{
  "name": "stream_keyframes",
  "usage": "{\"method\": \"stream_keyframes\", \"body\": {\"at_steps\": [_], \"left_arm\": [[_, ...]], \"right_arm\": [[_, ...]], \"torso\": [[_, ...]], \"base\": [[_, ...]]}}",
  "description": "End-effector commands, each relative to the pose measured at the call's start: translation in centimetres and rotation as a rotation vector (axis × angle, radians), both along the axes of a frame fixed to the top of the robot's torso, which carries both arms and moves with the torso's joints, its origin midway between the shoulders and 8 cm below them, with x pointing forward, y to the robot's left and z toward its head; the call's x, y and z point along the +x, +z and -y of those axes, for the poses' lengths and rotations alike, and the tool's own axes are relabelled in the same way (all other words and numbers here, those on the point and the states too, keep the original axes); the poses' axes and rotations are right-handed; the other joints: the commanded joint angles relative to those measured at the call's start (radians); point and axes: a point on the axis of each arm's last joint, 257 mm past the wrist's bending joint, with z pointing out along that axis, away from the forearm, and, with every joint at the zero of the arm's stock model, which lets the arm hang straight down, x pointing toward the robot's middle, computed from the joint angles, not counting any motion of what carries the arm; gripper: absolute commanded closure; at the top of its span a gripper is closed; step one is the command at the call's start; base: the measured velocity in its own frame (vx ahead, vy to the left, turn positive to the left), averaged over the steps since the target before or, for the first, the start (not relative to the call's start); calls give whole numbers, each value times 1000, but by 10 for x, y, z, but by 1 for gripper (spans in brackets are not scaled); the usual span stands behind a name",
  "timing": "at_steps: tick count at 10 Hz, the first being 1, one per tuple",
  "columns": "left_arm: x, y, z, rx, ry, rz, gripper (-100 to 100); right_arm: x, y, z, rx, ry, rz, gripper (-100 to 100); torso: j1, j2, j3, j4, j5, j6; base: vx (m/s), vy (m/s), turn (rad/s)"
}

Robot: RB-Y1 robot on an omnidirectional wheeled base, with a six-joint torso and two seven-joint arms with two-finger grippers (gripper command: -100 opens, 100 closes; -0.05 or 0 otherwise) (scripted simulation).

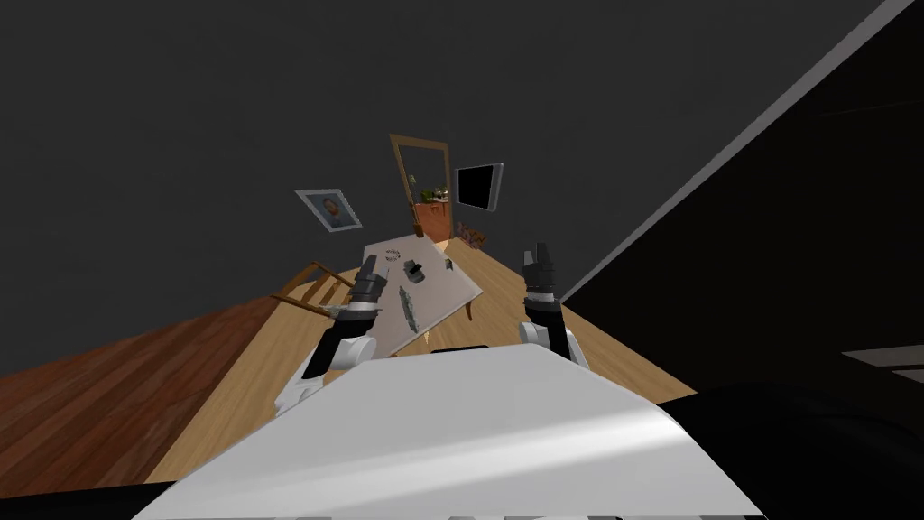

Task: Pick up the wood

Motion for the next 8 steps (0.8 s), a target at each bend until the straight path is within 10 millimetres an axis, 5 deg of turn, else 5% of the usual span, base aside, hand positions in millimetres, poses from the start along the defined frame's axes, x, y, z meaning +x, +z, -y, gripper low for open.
{"method": "stream_keyframes", "body": {"at_steps": [1, 8], "left_arm": [[10, -20, 2, 7, -27, -74, -100], [26, -71, 6, 17, -111, -265, -100]], "right_arm": [[0, 0, 0, 0, 0, 0, 0], [0, 0, 0, 0, 0, 0, 0]], "torso": [[0, 0, 0, 0, 0, 0], [0, -1, 0, 0, 0, 0]], "base": [[-73, 77, -399], [-50, 57, -190]]}}
